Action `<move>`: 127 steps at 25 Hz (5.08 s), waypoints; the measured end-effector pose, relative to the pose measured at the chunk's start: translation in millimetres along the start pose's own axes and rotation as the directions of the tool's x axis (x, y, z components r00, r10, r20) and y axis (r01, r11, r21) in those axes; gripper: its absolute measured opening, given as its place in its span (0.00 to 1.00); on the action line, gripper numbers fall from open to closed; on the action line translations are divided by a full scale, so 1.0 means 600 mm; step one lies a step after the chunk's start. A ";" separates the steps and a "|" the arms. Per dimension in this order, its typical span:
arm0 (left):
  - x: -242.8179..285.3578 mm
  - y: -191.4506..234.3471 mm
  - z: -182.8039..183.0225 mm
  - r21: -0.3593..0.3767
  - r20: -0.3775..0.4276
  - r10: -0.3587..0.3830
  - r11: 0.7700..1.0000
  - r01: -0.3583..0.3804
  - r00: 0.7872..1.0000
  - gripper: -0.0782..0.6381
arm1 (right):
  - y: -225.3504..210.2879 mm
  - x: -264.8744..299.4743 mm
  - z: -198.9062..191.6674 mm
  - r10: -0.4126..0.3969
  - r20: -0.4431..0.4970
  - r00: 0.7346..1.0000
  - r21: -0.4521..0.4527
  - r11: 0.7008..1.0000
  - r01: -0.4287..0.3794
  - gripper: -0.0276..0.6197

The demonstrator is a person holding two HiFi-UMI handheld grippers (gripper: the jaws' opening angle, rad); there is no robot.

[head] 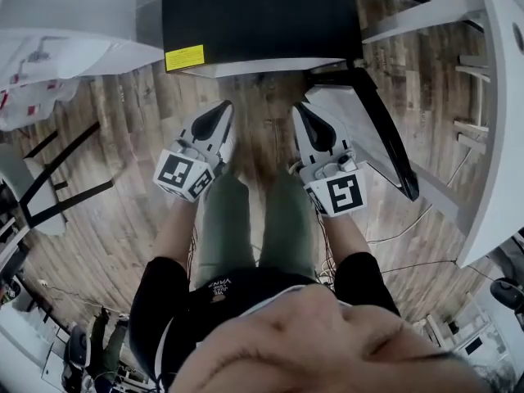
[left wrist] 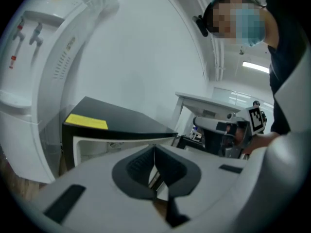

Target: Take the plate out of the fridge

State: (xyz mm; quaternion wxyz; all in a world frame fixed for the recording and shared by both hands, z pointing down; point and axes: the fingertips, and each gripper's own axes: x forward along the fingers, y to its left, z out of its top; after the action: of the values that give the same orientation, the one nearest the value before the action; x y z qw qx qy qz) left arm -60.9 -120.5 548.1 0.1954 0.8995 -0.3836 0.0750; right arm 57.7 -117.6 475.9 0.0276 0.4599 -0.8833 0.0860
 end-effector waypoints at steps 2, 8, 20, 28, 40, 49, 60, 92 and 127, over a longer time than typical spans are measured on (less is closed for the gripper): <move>0.017 0.019 -0.032 -0.009 0.009 0.005 1.000 -0.005 1.000 0.13 | -0.004 0.013 -0.031 0.009 0.006 1.000 -0.015 1.000 -0.009 0.06; 0.060 0.080 -0.100 0.009 0.050 0.021 1.000 -0.022 0.999 0.13 | -0.031 0.049 -0.099 0.012 0.057 0.998 -0.065 0.998 -0.008 0.06; 0.123 0.145 -0.178 0.062 0.080 0.042 0.997 -0.047 0.996 0.13 | -0.051 0.091 -0.200 0.040 0.104 0.994 -0.169 0.985 -0.022 0.06; 0.131 0.167 -0.209 0.086 0.088 0.068 0.993 -0.075 0.994 0.13 | -0.070 0.097 -0.278 0.012 0.071 0.997 -0.135 0.991 -0.002 0.06; 0.185 0.217 -0.266 -0.005 0.008 0.109 0.994 -0.109 0.994 0.13 | -0.081 0.118 -0.334 -0.007 0.046 0.999 -0.117 0.993 0.013 0.06; 0.211 0.228 -0.308 -0.224 -0.076 0.050 0.972 -0.066 0.996 0.30 | -0.088 0.115 -0.341 -0.020 0.042 0.999 -0.116 0.993 0.025 0.06; 0.251 0.230 -0.312 -0.456 -0.044 -0.037 0.890 0.013 0.998 0.32 | -0.087 0.114 -0.343 -0.025 0.042 0.999 -0.124 0.992 0.031 0.06; 0.269 0.247 -0.294 -0.674 -0.027 0.066 0.736 -0.066 0.997 0.18 | -0.082 0.103 -0.339 -0.025 0.062 0.998 -0.127 0.991 0.033 0.06; 0.253 0.224 -0.321 -0.809 0.068 0.034 0.587 0.035 0.997 0.17 | -0.077 0.096 -0.339 -0.030 0.074 0.997 -0.129 0.991 0.039 0.06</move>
State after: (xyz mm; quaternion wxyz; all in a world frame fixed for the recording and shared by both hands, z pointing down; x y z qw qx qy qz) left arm -49.5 -226.5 806.7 0.5681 0.7146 -0.3826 -0.1419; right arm 55.9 -154.2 689.0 0.0271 0.4751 -0.8795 0.0110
